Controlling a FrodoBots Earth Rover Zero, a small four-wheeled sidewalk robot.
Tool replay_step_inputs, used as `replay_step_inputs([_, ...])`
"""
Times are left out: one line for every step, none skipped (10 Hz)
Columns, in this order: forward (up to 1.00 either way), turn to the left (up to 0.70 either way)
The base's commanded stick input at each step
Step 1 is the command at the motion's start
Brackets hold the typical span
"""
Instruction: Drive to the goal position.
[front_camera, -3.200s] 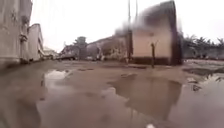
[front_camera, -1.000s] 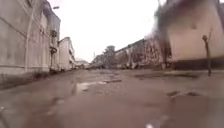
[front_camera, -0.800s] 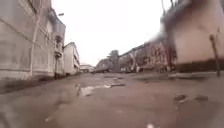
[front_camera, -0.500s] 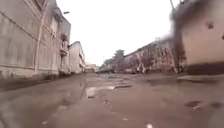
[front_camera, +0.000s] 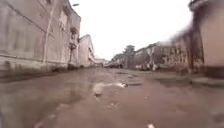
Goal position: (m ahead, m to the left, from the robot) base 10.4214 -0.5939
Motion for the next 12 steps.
replay_step_inputs([0.70, 0.18])
replay_step_inputs([0.70, 0.18])
replay_step_inputs([0.70, 0.18])
replay_step_inputs([0.70, 0.18])
replay_step_inputs([0.70, 0.18])
replay_step_inputs([0.70, 0.18])
replay_step_inputs([0.70, 0.18])
replay_step_inputs([0.70, 0.18])
replay_step_inputs([0.70, 0.18])
replay_step_inputs([0.70, 0.18])
replay_step_inputs([0.70, 0.18])
replay_step_inputs([0.70, 0.18])
